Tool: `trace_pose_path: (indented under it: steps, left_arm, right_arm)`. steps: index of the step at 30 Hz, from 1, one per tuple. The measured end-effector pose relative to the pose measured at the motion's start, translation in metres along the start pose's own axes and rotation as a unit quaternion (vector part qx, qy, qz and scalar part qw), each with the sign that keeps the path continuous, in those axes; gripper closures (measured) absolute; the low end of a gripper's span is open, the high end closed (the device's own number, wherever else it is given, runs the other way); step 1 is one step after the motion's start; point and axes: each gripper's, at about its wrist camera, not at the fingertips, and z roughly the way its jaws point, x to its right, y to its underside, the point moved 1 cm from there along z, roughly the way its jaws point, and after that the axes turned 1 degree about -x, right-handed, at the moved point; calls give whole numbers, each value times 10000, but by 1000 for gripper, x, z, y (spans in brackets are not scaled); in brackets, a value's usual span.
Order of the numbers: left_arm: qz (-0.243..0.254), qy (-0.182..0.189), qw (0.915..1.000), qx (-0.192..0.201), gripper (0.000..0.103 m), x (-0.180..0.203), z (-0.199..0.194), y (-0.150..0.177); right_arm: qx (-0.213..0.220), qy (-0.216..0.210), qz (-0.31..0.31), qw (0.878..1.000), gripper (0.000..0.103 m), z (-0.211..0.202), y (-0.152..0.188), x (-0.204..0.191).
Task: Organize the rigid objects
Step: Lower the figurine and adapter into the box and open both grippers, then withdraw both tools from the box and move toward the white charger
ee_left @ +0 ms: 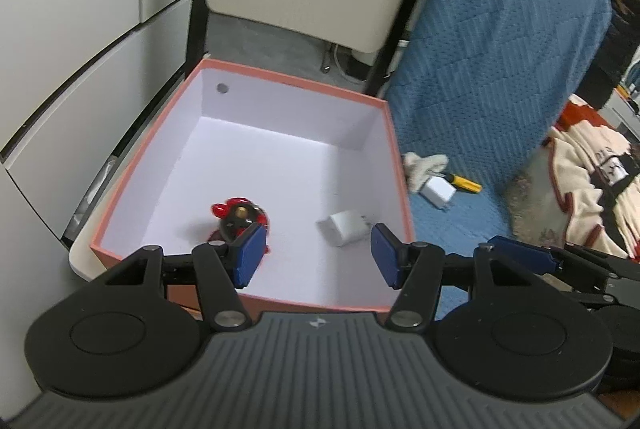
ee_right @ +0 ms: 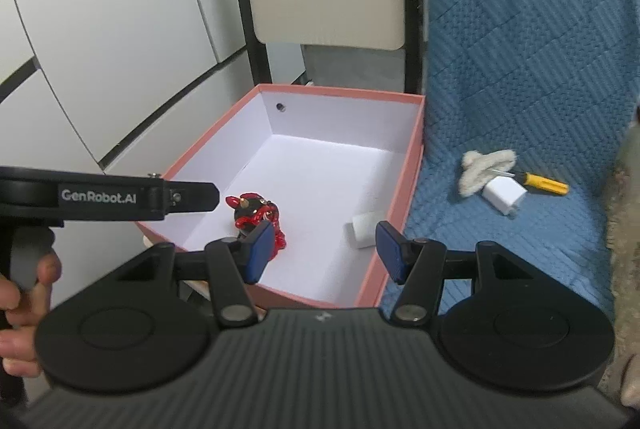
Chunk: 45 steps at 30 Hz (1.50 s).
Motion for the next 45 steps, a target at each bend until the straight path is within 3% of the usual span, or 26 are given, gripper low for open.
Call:
trace_pose_path:
  steps: [16,27,35,45]
  left_arm:
    - [410,349,9981,284,39,90,-56,49]
    - [728,516,9959,151,38,144,-64,104]
    - [796,617,9949,-86,38,165,-44,117]
    - [791,579,9947,-296,38,175,3,92]
  right_arm:
    - [457,442,181,9978,44,-92,47,45]
    - [542,783,403,9946,44,-139,101,81]
    - [505,1009,842,9900,44,-141,125,111]
    - [341,957,914,9906,44,-107,124,132]
